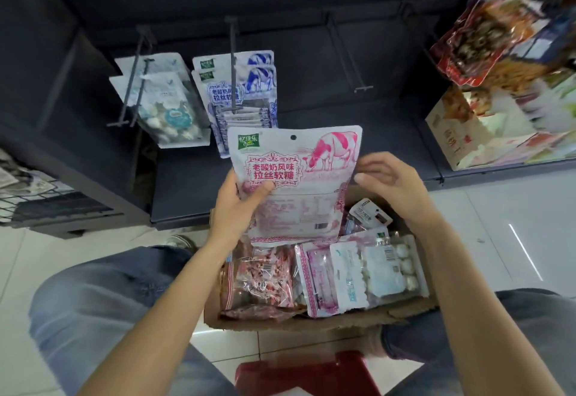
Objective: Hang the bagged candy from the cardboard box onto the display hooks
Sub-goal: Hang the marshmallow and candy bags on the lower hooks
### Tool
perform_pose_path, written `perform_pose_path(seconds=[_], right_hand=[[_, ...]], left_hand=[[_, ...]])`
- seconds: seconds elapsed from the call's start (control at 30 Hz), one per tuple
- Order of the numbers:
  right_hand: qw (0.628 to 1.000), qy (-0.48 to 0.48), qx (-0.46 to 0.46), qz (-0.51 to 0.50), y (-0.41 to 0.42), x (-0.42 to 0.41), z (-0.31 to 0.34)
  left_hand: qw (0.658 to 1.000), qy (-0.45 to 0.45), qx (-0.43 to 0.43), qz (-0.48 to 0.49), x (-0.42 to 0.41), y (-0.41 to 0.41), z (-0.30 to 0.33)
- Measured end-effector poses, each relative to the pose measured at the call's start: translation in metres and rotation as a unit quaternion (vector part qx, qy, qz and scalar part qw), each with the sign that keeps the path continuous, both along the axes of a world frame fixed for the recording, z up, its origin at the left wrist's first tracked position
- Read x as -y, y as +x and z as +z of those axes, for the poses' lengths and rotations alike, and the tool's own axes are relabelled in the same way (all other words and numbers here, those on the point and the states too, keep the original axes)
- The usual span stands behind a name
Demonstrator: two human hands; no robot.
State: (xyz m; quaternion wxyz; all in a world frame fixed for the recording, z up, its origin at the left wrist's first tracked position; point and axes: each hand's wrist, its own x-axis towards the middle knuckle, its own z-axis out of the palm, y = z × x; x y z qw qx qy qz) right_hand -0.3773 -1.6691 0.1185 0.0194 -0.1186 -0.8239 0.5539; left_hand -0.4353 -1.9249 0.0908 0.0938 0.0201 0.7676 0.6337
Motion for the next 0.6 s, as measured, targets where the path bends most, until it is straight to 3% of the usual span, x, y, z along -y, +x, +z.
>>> perform_pose_path(seconds=[0.07,0.37,0.6], right_hand=[[0.999,-0.054,0.000,0.009,-0.008,0.008,0.003],[0.992,-0.031,-0.109,-0.062,-0.048,0.000,0.028],[0.984,0.020,-0.148,-0.093,-0.080,-0.051,0.007]], left_hand=[[1.000,0.028,-0.002,-0.003,-0.007,0.001,0.006],[0.996,0.046,-0.082,-0.010,-0.038,-0.038,0.028],[0.979,-0.034,-0.176,-0.096,-0.082,-0.084,0.043]])
